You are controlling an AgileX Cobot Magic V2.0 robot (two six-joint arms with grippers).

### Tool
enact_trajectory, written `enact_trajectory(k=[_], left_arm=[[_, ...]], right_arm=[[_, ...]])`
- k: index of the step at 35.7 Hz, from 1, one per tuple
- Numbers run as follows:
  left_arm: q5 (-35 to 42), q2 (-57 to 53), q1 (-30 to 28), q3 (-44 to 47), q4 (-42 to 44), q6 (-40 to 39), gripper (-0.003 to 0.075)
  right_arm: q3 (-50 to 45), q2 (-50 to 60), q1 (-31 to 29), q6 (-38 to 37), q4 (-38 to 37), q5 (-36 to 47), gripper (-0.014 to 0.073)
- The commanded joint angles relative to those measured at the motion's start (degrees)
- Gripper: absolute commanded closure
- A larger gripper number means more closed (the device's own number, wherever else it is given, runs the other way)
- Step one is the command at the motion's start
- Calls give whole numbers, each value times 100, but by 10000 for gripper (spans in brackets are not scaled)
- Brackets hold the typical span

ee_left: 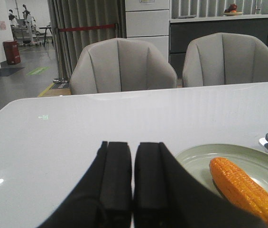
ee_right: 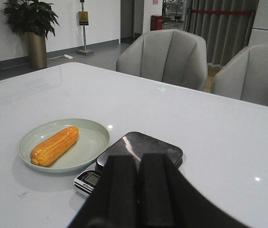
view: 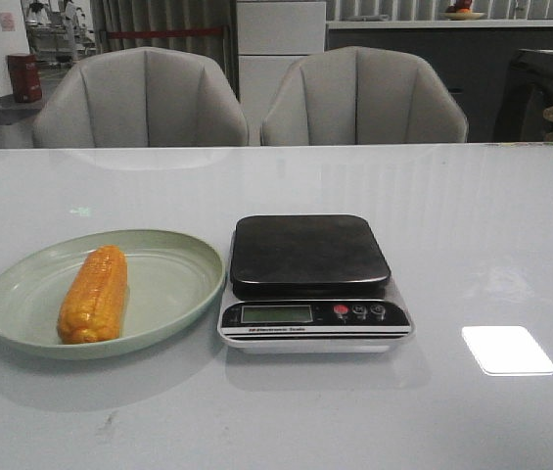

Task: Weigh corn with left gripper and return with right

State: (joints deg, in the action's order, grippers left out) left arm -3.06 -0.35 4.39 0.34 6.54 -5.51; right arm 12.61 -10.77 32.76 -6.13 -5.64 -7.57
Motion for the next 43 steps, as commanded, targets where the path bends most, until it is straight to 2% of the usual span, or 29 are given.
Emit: enact_trajectory(k=[1, 8, 11, 19, 25, 30, 31, 34, 43], left_arm=[[443, -119, -8, 185, -49, -3, 598], [443, -119, -8, 185, -49, -3, 598], [443, -119, -8, 185, -49, -3, 598], [443, -119, -8, 185, -49, -3, 598], [443, -119, -8, 185, -49, -3, 598], [443, -119, -8, 185, -49, -3, 598], [443, -119, -8, 185, -49, -3, 598], [443, -119, -8, 185, -49, -3, 598], [443, -119, -8, 185, -49, -3, 598]], right_arm=[[152, -66, -35, 61, -73, 434, 460], [107, -60, -67, 61, -73, 440, 460], [23, -60, -282, 66, -73, 452, 460], [-347, 98, -1537, 66, -73, 836, 460], [-934, 616, -2124, 66, -73, 1406, 460], [-1493, 1165, -2217, 66, -73, 1574, 460], [-1463, 1270, -2217, 66, -73, 1299, 460], [-1466, 1236, -2212, 66, -73, 1168, 460], [-1466, 1236, -2212, 66, -73, 1081, 460]])
